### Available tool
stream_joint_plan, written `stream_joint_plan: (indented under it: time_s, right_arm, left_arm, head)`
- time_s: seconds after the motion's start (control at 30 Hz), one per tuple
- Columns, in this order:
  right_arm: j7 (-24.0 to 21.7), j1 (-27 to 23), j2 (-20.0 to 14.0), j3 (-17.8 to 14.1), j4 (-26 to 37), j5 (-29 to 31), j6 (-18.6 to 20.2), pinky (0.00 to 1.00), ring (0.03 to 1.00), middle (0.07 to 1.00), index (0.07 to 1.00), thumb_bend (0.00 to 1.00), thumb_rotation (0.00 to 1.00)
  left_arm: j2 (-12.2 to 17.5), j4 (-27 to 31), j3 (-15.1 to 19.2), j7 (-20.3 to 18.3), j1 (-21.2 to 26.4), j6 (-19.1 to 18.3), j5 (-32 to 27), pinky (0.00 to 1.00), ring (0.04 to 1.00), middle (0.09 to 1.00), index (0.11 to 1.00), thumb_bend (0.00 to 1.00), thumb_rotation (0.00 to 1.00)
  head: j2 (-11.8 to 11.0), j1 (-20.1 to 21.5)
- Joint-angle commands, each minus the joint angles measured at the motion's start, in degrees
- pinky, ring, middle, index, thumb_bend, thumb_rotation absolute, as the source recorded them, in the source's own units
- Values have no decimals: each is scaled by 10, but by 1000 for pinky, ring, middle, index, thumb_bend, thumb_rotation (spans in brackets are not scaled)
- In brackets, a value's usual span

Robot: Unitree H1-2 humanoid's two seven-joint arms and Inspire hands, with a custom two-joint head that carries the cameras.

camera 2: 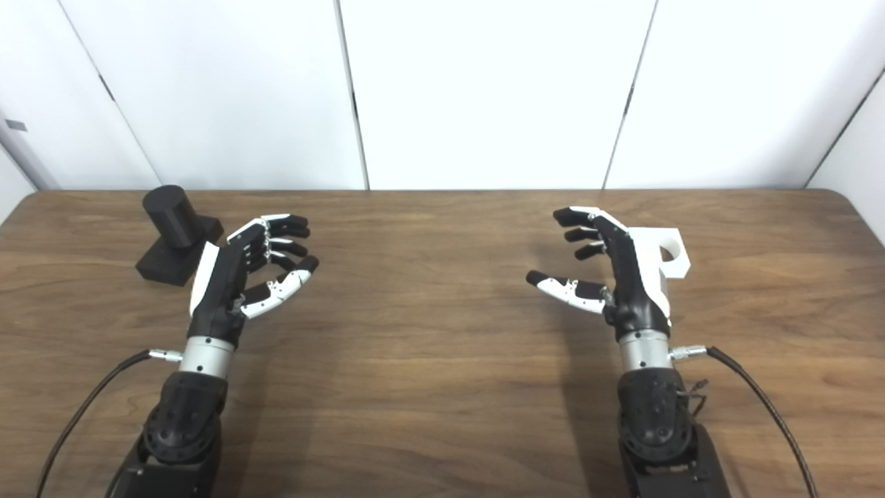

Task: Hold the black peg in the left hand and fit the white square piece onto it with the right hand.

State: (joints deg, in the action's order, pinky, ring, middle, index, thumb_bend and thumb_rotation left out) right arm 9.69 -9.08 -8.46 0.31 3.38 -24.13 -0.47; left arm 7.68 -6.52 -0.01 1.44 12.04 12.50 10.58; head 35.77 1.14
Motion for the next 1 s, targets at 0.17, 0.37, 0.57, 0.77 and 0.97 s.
stream_joint_plan:
  time_s: [0.17, 0.37, 0.57, 0.77, 0.97]
  right_arm:
    - [4, -19, -2, 1, 11, -2, -14, 537, 656, 704, 677, 574, 19]
    - [2, -19, -2, 1, 12, -4, -10, 529, 651, 703, 678, 575, 28]
    - [2, -20, -4, 1, 10, -3, -13, 533, 648, 700, 676, 577, 33]
    - [-2, -19, -12, -4, 3, 7, -24, 543, 657, 701, 670, 574, 13]
    - [-6, -19, -28, -14, -4, 26, -42, 520, 649, 700, 668, 562, 0]
  left_arm:
    - [4, 4, 1, 6, 16, 24, 1, 480, 596, 677, 665, 575, 99]
    - [4, 1, 1, 5, 17, 28, -3, 482, 601, 677, 662, 581, 92]
    - [5, 0, -1, 6, 17, 26, 2, 484, 597, 675, 657, 592, 106]
    - [-1, -11, -6, 7, 20, 37, 6, 478, 593, 669, 646, 591, 79]
    - [-21, -9, -14, 12, 21, 21, 9, 501, 607, 670, 640, 616, 80]
  head:
    - [2, 1]
    - [3, 0]
    - [1, -8]
    - [-6, -60]
    - [-11, -139]
